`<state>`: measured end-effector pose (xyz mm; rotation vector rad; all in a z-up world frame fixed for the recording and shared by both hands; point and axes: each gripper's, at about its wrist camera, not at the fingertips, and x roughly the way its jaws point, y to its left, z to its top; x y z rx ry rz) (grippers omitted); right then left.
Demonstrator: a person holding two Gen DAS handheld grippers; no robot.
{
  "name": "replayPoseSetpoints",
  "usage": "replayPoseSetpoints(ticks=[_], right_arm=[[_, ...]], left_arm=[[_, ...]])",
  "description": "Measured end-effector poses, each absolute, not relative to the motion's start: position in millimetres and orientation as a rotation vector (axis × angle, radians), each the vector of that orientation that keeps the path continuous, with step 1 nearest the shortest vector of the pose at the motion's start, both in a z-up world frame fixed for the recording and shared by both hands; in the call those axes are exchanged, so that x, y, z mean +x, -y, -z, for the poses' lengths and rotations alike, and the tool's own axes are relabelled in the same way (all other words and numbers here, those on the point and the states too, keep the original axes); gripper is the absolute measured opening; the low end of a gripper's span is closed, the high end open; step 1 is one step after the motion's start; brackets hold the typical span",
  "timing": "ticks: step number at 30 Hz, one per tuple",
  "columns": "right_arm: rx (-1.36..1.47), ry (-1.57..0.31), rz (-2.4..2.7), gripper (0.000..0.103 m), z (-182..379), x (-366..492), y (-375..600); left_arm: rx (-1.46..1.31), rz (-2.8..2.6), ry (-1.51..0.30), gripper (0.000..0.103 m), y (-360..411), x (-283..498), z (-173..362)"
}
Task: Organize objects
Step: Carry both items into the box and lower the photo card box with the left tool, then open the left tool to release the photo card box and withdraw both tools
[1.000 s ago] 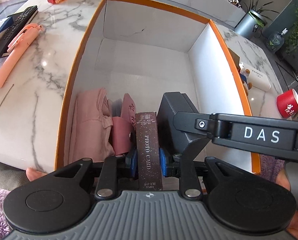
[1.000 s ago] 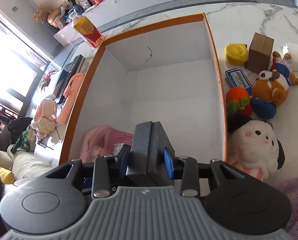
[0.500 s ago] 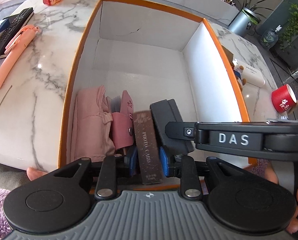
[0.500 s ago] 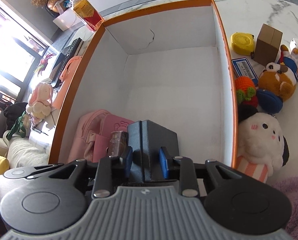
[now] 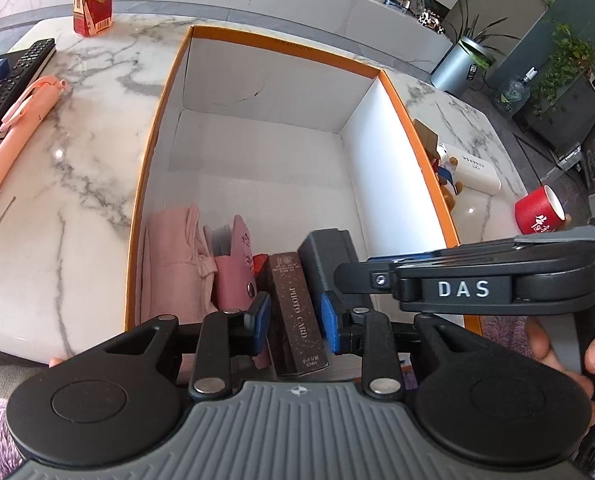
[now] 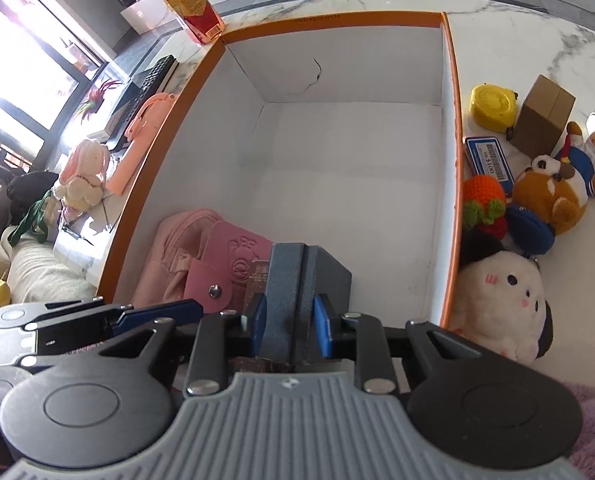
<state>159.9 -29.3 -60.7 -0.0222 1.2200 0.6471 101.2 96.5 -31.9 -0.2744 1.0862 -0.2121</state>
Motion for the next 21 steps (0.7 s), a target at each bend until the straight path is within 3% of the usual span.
replayPoseSetpoints(ticks=[7, 17, 21], right_arm=[[-0.229, -1.148, -0.734, 0.029, 39.4, 167.7, 28.9], [-0.979, -0.993, -0.981, 0.029, 70.5, 164.7, 0.0], [-1.241, -0.867, -1.169, 0.048, 92.2, 161.1, -5.6]], left_arm=[[-0.289, 0.185, -1.045, 0.032, -106.5, 104.6, 24.4], [-0.257, 0.174, -1.058, 0.033, -112.5, 116.1, 22.2], [-0.252, 0.176, -1.070, 0.033, -114.2, 119.6, 25.1]])
